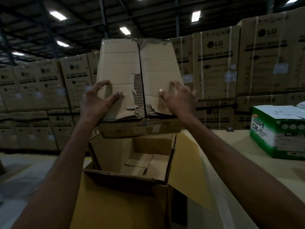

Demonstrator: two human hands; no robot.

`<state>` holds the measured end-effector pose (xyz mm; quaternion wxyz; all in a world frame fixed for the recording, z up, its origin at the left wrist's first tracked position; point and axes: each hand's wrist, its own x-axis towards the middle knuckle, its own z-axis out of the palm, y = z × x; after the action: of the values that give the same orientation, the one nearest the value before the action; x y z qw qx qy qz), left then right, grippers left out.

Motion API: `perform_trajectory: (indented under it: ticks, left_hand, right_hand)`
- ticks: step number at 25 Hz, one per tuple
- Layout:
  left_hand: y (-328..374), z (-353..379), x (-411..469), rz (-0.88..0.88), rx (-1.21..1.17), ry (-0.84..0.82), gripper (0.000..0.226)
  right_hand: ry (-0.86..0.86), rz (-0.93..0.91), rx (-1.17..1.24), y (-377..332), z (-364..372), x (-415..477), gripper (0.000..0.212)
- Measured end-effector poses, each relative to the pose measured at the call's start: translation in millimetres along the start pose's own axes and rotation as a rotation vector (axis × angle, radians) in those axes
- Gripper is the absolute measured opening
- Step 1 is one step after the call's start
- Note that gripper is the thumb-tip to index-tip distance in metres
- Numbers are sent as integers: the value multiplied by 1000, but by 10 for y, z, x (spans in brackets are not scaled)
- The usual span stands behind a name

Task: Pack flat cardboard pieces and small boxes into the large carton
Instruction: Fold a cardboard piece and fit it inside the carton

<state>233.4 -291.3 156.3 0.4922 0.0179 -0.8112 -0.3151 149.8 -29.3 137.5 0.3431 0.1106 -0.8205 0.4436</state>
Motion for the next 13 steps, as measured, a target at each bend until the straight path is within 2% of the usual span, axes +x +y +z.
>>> perform_trajectory:
  ticks: [5,9,13]
  left_hand:
    - [-611,154,280,-88,122,-92,73]
    - [-1132,399,393,-151,206,-228,74]
    - [-1559,697,442,-200,274,-374,74]
  right_hand:
    - [-110,117,-42,11,673,139,70]
    - [-206,185,-85,222,1266,133,53]
    - [-385,291,-127,572,1850,124,62]
